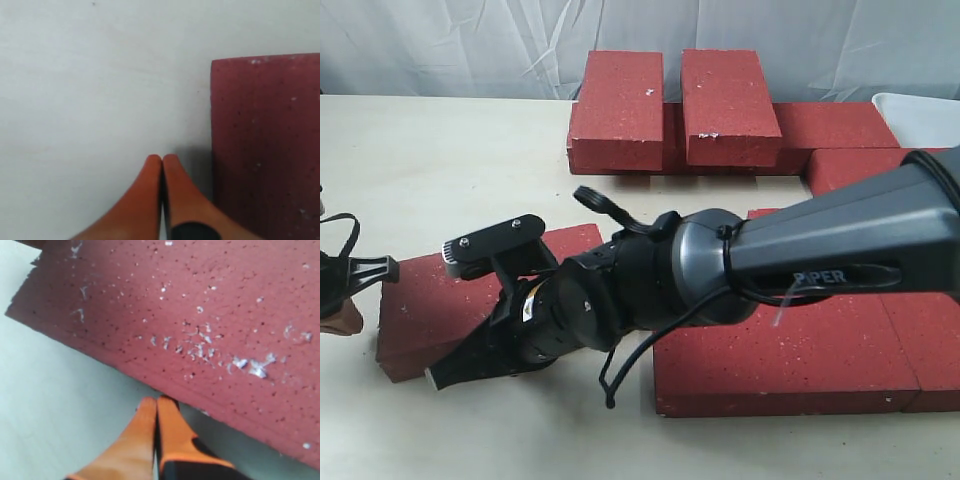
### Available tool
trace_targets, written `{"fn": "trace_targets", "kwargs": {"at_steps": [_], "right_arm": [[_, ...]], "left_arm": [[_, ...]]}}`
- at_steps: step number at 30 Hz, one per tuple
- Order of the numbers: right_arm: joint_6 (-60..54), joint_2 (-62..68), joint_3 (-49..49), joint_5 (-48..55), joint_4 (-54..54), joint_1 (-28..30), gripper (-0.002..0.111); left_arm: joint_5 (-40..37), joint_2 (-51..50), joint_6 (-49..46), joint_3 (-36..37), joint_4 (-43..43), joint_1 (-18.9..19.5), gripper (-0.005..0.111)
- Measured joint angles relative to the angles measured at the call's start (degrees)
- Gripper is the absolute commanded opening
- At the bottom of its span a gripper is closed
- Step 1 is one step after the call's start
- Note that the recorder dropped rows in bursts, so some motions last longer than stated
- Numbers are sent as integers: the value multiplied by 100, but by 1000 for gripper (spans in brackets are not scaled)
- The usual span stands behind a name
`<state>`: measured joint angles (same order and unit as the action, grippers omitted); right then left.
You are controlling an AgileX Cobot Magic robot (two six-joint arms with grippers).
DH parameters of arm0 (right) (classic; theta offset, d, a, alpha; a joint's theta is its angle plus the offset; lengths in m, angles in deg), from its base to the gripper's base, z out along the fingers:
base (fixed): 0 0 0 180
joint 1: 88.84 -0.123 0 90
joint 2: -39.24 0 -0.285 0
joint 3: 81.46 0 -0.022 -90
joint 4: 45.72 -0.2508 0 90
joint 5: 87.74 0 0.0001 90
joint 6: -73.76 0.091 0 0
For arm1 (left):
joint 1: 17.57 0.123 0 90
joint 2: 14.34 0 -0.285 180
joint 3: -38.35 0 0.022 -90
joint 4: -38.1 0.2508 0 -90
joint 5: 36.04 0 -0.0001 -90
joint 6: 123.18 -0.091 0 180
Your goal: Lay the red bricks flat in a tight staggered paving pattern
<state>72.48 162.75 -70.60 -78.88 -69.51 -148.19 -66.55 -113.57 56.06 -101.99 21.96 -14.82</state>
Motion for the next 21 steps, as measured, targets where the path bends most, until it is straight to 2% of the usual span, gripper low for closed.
{"fn": "trace_targets", "kwargs": {"at_steps": [10,21], "right_arm": [[0,0,0,258,-231,447,-1],[0,0,0,675,-592,473,-1]], "left_arm": [[2,0,164,0,-52,0,0],[188,0,164,0,-212,0,0]]}}
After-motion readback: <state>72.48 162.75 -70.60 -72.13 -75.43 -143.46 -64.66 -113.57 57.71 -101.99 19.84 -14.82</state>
